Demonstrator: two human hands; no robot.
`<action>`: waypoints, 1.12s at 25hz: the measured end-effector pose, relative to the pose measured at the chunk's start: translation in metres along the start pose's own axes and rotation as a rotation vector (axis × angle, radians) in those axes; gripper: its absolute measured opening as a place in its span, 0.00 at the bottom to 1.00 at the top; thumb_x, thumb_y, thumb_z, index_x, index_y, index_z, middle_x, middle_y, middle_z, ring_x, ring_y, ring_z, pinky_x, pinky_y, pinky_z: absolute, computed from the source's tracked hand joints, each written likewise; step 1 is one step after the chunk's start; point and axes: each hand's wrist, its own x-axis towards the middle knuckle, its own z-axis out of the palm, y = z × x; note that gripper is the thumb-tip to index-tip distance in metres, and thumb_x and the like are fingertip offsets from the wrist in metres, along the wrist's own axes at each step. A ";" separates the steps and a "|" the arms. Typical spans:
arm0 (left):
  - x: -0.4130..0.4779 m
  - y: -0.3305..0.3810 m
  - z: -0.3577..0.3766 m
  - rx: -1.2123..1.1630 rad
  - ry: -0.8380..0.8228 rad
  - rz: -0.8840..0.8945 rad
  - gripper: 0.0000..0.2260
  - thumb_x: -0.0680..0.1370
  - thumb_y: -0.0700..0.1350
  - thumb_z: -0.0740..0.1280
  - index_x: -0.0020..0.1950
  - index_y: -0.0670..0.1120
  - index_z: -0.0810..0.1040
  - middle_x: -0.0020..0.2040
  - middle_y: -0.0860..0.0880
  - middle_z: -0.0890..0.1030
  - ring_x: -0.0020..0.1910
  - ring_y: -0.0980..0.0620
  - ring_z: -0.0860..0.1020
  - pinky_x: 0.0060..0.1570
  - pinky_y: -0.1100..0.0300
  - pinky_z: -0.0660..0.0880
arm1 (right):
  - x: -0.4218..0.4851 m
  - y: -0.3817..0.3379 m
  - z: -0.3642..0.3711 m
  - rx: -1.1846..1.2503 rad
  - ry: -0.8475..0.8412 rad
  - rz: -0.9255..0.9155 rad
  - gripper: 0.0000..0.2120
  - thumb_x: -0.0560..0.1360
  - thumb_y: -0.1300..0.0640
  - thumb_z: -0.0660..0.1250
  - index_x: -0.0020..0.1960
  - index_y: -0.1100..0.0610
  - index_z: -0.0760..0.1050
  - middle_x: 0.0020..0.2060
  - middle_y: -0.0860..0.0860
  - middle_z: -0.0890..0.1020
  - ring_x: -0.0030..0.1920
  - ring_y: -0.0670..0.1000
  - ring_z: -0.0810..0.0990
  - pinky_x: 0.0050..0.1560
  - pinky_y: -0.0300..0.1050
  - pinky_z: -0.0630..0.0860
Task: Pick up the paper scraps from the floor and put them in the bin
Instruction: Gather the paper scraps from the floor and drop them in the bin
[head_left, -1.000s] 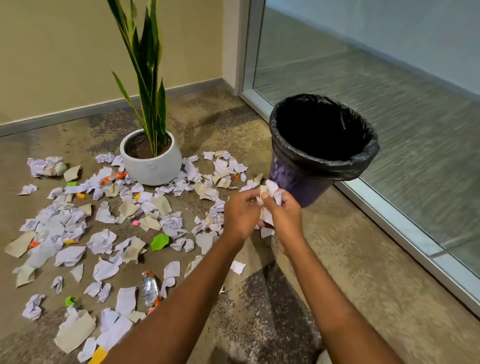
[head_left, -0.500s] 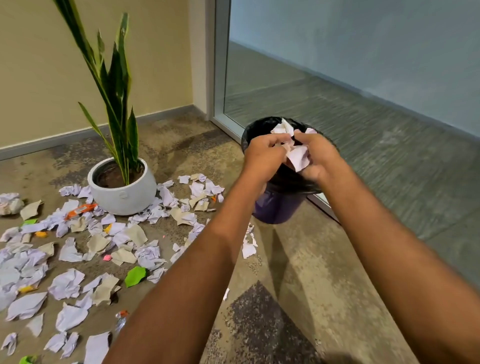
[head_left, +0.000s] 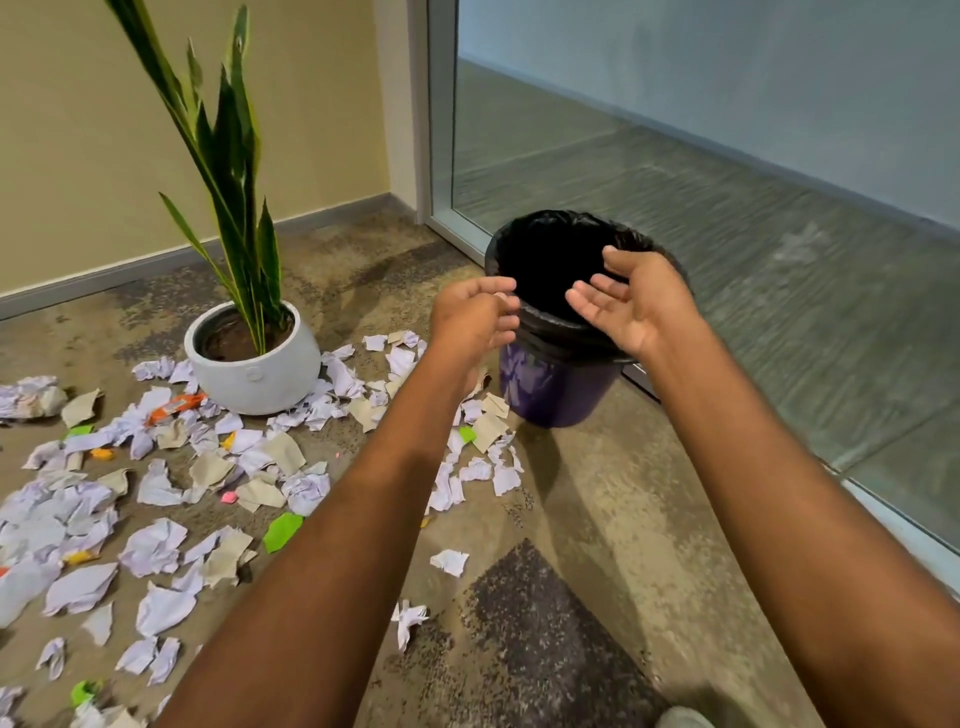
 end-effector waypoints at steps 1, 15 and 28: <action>0.002 -0.009 -0.007 0.031 0.019 -0.022 0.11 0.81 0.34 0.67 0.54 0.46 0.85 0.51 0.43 0.88 0.44 0.49 0.83 0.48 0.54 0.84 | -0.003 0.009 -0.004 -0.021 -0.032 -0.015 0.10 0.84 0.61 0.67 0.64 0.61 0.78 0.57 0.61 0.81 0.54 0.59 0.85 0.46 0.50 0.86; 0.003 -0.170 -0.078 1.072 0.113 -0.362 0.29 0.78 0.48 0.74 0.77 0.44 0.69 0.79 0.37 0.67 0.79 0.35 0.64 0.74 0.42 0.70 | 0.031 0.220 -0.103 -1.533 -0.180 0.157 0.36 0.68 0.50 0.84 0.72 0.57 0.74 0.73 0.59 0.74 0.71 0.59 0.75 0.67 0.50 0.77; -0.010 -0.200 -0.083 1.063 -0.105 -0.107 0.28 0.75 0.37 0.74 0.75 0.44 0.76 0.72 0.40 0.79 0.73 0.40 0.75 0.71 0.47 0.73 | 0.007 0.279 -0.085 -1.504 -0.513 -0.228 0.36 0.70 0.58 0.78 0.77 0.50 0.74 0.71 0.54 0.76 0.73 0.57 0.73 0.72 0.53 0.73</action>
